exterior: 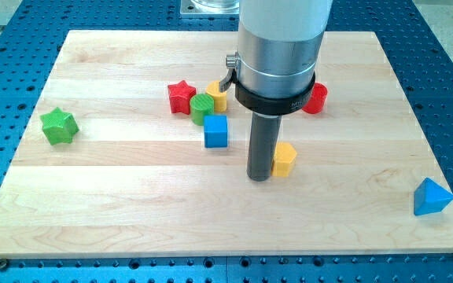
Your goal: Push the hexagon into the red circle
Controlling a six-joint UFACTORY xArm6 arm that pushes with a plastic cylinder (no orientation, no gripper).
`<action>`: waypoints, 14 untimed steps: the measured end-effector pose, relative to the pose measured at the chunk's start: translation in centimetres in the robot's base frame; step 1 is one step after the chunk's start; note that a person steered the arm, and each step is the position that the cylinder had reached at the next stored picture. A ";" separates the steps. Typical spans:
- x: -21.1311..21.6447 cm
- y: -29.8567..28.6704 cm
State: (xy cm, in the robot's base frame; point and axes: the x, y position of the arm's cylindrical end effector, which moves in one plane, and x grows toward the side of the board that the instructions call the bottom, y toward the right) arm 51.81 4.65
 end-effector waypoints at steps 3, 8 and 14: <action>-3.8 0.9; -5.0 -2.0; -9.1 14.4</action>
State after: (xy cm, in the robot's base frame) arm 42.72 19.07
